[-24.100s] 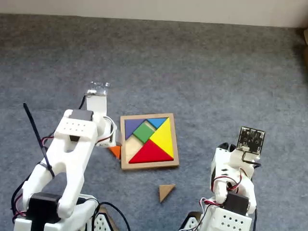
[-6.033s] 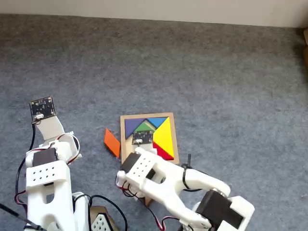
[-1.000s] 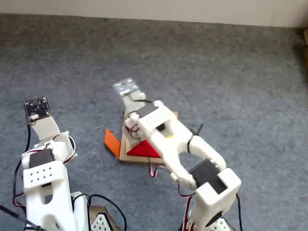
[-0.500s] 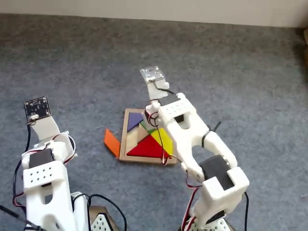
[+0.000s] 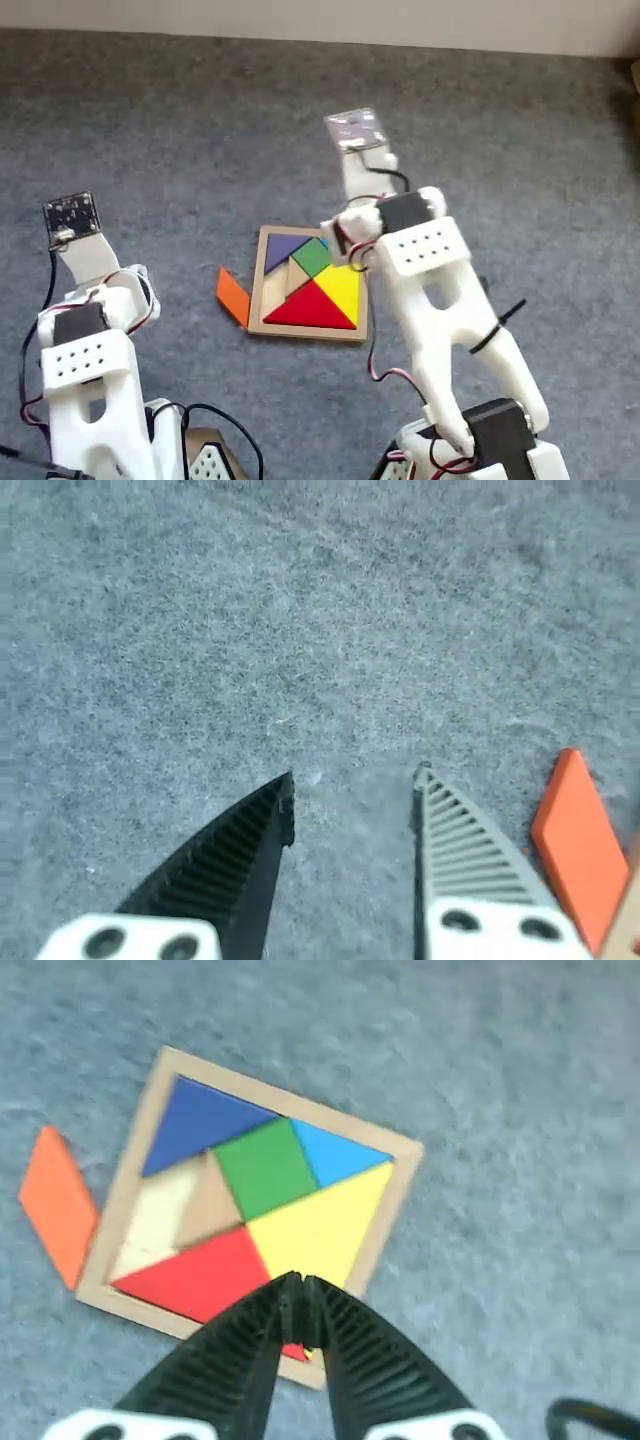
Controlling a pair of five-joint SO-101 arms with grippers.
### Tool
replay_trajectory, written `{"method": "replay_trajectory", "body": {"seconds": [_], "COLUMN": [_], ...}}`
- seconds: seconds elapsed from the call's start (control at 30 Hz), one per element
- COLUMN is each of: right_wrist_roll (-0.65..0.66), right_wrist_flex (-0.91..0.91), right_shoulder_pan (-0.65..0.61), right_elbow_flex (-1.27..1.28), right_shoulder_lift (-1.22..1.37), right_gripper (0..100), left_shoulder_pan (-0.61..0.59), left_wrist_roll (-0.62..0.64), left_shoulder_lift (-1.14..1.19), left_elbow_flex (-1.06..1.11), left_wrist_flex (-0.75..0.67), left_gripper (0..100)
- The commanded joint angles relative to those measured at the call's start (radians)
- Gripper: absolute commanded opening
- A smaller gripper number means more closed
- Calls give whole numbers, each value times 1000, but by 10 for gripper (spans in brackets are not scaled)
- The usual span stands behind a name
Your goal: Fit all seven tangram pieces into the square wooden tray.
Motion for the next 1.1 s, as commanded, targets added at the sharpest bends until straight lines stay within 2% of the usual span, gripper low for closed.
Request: {"method": "replay_trajectory", "body": {"seconds": [0.0, 0.3, 0.47, 0.7, 0.87, 1.07], "right_wrist_roll": [8, 15, 147, 152, 150, 149], "right_wrist_flex": [74, 203, 176, 51, -12, -81], "right_shoulder_pan": [87, 208, 257, 329, 332, 317], "right_elbow_flex": [-15, -13, 91, 216, 283, 343], "right_shoulder_lift": [-51, -51, -51, -53, -53, -53], "right_gripper": [15, 15, 15, 15, 15, 4], "left_shoulder_pan": [105, 334, 404, 466, 498, 496], "left_wrist_roll": [-9, -8, -2, 26, 49, 83], "left_shoulder_lift": [-16, -7, -5, -5, -5, 30], "left_elbow_flex": [-104, -136, -136, -136, -143, -222], "left_wrist_flex": [94, 120, 120, 120, 121, 199], "left_gripper": [227, 227, 230, 229, 228, 228]}}
